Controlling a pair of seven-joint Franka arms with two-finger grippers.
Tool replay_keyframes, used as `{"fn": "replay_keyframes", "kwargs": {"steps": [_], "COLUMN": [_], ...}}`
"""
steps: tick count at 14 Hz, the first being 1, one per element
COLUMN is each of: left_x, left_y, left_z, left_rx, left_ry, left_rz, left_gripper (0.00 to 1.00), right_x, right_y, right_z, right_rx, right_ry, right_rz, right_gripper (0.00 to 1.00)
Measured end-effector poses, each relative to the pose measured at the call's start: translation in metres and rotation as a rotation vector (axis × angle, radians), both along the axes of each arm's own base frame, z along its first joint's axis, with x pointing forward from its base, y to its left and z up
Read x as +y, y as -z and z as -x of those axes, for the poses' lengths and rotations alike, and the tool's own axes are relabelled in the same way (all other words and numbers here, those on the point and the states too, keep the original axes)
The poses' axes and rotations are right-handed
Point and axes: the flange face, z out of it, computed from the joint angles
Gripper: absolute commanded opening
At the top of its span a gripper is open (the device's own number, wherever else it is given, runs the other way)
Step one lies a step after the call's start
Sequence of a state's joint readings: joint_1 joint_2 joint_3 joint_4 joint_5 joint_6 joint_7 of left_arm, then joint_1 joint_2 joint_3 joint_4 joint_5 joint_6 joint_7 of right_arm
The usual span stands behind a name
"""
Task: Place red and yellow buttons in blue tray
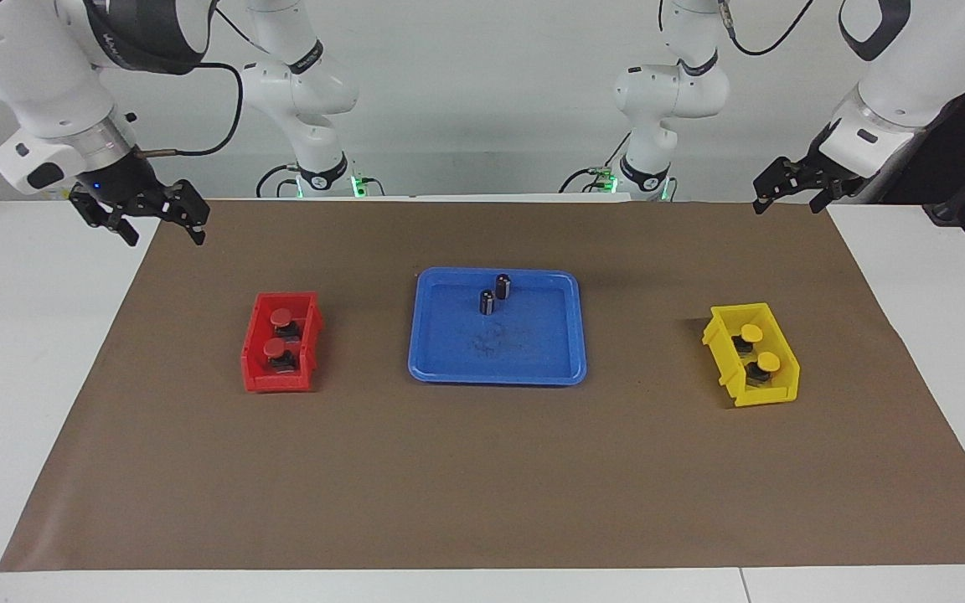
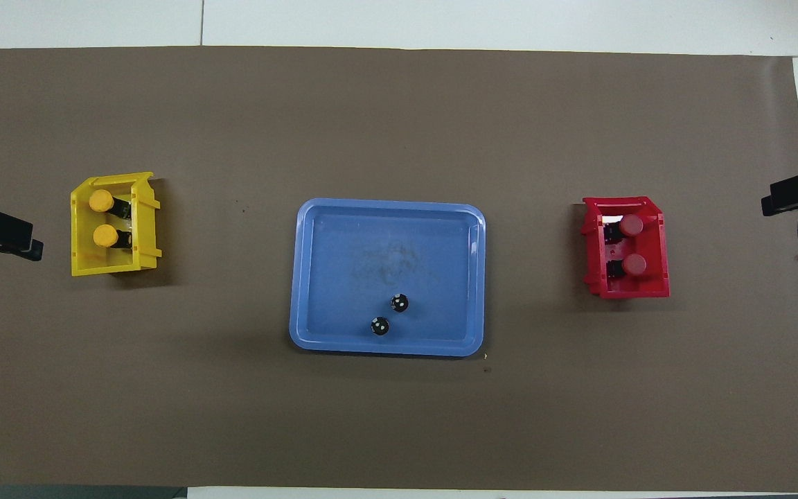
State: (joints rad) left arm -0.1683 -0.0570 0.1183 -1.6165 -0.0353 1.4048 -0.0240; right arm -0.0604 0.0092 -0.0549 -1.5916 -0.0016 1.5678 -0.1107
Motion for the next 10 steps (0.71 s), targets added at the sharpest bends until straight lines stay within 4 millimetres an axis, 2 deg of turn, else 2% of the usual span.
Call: {"fn": "replay_keyframes", "kwargs": {"steps": [6, 10], "left_x": [0.0001, 0.0046], "left_y": [-0.0015, -0.0021], "left_z": [0.0011, 0.0012], "left_rx": [-0.001, -0.005], "left_ry": [-0.009, 0.059], "left_rz": [-0.001, 0.011], "left_gripper": [1.00, 1.00], "right_x": [0.0000, 0.0000], "right_y": [0.0000, 0.0000], "right_z": [0.0000, 0.0000], "right_rx": [0.000, 0.000], "right_ry": [0.000, 0.000], "right_rz": [0.000, 0.000], "right_gripper": [1.00, 1.00]}}
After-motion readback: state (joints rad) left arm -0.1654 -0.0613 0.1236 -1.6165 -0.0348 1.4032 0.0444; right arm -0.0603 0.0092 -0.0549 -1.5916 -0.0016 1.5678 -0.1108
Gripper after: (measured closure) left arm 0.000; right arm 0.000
